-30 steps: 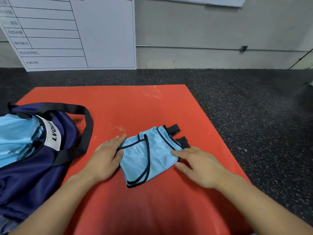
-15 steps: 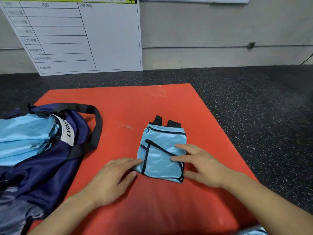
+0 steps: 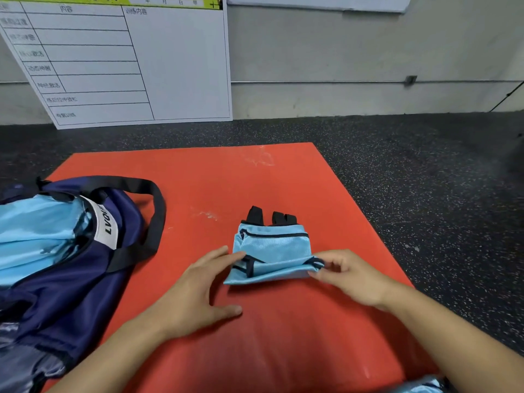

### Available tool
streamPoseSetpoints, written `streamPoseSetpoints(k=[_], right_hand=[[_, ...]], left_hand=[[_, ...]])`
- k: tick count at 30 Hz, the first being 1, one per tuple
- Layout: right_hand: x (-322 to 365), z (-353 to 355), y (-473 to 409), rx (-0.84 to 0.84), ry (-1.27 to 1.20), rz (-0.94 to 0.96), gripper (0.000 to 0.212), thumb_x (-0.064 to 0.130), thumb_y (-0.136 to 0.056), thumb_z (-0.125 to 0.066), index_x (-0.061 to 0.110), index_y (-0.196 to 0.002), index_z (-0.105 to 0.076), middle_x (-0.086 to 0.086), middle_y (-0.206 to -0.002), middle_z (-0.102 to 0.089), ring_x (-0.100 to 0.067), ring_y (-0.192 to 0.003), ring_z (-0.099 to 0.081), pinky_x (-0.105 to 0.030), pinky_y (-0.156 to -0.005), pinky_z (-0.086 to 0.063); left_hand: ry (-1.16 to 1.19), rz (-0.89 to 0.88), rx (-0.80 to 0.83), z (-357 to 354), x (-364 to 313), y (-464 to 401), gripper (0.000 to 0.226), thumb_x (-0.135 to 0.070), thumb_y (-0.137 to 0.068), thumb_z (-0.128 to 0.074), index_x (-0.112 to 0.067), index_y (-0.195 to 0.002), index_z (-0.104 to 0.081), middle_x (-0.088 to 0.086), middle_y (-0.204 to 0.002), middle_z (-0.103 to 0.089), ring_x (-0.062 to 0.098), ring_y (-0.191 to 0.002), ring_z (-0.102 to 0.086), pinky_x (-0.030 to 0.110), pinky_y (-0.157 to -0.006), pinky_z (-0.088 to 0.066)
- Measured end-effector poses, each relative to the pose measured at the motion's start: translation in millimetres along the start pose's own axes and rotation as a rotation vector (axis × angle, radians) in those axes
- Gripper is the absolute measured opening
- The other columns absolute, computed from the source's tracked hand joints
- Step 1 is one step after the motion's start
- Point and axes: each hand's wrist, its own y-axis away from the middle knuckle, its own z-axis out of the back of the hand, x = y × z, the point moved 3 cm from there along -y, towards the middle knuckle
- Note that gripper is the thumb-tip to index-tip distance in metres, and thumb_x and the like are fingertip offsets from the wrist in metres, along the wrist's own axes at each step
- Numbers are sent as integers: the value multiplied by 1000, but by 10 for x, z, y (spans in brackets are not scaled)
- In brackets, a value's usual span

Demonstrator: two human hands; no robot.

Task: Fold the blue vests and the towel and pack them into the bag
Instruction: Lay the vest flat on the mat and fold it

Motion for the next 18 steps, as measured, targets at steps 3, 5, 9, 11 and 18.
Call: streamPoseSetpoints(k=[3, 5, 9, 11, 18], right_hand=[[15, 88, -25, -47, -42, -25, 17, 29, -96, -61, 24, -81, -68, 0, -76, -37, -19, -74, -28, -39, -64, -19], [12, 104, -76, -79, -93, -47, 16, 34, -95, -63, 24, -89, -72, -3, -79, -34, -22, -77, -26, -39, -65, -18], [-86, 105, -231, -202, -91, -111, 55, 50, -91, -65, -3, -108, -63, -4, -77, -31, -22, -75, -27, -37, -67, -22], [-124, 99, -303, -239, -112, -134, 42, 37, -97, -65, -5, -103, -60, -6, -71, -35, -21, -69, -30, -36, -64, -28], [-199, 106, -506, -420, -23, -231, 11, 28, -96, -69, 19, -90, -65, -20, -77, -67, -19, -52, -60, -34, -48, -52]], left_hand=[[91, 48, -45, -52, -14, -97, 84, -46, -80, -82, -49, -149, -35, -33, -141, -49, -11, -136, -38, 15, -115, -29], [110, 103, -105, -91, -2, -177, 75, -42, -85, -78, -51, -148, -37, -30, -138, -53, -13, -130, -44, 11, -110, -32], [270, 247, -180, -185, 62, -347, 74, -28, -93, -72, -40, -154, -30, -11, -93, -73, 1, -92, -65, 21, -98, -46], [325, 315, -204, -211, 97, -420, 79, -26, -95, -70, -36, -158, -22, 3, -78, -68, 8, -78, -62, 12, -85, -44], [290, 385, -297, -239, 69, -525, 79, -21, -94, -67, -40, -156, -22, 8, -70, -62, 18, -64, -56, 24, -70, -47]])
